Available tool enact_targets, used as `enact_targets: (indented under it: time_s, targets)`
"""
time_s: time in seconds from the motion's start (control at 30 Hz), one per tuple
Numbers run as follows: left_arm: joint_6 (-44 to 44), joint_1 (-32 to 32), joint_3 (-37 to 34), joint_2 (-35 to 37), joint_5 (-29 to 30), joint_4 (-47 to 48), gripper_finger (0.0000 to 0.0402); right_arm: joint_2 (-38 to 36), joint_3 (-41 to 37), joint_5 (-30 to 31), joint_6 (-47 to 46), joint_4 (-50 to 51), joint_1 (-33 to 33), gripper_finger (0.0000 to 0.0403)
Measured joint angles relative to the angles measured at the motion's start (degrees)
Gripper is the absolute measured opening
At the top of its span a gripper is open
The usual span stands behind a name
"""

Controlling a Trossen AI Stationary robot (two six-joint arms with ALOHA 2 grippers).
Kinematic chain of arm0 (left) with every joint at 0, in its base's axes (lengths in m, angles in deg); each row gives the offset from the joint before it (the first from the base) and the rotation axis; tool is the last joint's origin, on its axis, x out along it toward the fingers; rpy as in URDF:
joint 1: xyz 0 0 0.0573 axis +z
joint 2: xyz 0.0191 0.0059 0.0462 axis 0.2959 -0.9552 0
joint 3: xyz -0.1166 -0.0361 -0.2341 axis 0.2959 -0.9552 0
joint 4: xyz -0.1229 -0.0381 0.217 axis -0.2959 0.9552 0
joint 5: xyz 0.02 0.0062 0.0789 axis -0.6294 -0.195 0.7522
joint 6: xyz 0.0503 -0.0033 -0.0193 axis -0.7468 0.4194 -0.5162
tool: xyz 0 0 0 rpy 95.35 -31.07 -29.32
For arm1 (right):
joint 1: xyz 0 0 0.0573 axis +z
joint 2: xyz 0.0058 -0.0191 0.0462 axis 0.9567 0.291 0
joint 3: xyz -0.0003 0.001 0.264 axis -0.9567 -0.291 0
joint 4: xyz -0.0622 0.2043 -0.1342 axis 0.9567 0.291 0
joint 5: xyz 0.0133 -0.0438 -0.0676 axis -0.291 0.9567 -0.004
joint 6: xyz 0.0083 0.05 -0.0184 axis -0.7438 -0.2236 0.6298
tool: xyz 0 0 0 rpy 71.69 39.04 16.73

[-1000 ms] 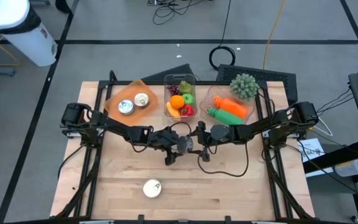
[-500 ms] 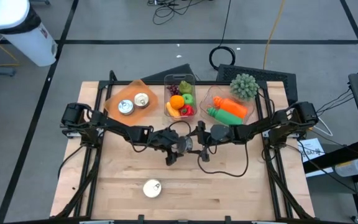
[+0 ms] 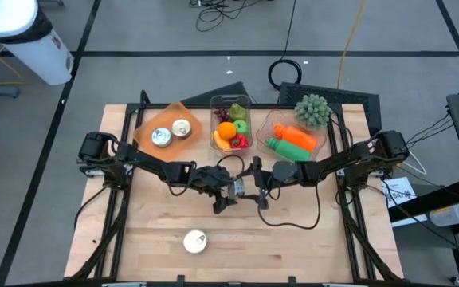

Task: Pick & Place Food Item
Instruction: Put the green tuna can into the orange bin

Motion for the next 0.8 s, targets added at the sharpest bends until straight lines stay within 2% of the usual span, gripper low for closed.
enact_targets:
  time_s: [0.27, 0.4, 0.53, 0.8]
  targets:
    - [-1.1, 0.0, 0.0, 0.0, 0.9, -0.1, 0.0368, 0.0, 0.0, 0.2, 0.1, 0.8, 0.0, 0.0326]
    - [0.3, 0.0, 0.0, 0.0, 5.4, 0.0, 0.0368, 0.1, 0.0, 1.1, -0.5, 0.2, -0.2, 0.0326]
    - [-4.3, -0.1, 0.0, 0.0, 7.6, -0.8, 0.0368, 0.1, 0.0, 1.8, -0.9, -1.5, -0.2, 0.0326]
    - [-7.3, -0.4, 0.0, 0.0, 9.2, -10.6, 0.0368, 0.0, 0.2, 1.0, -1.4, -4.1, -0.2, 0.0326]
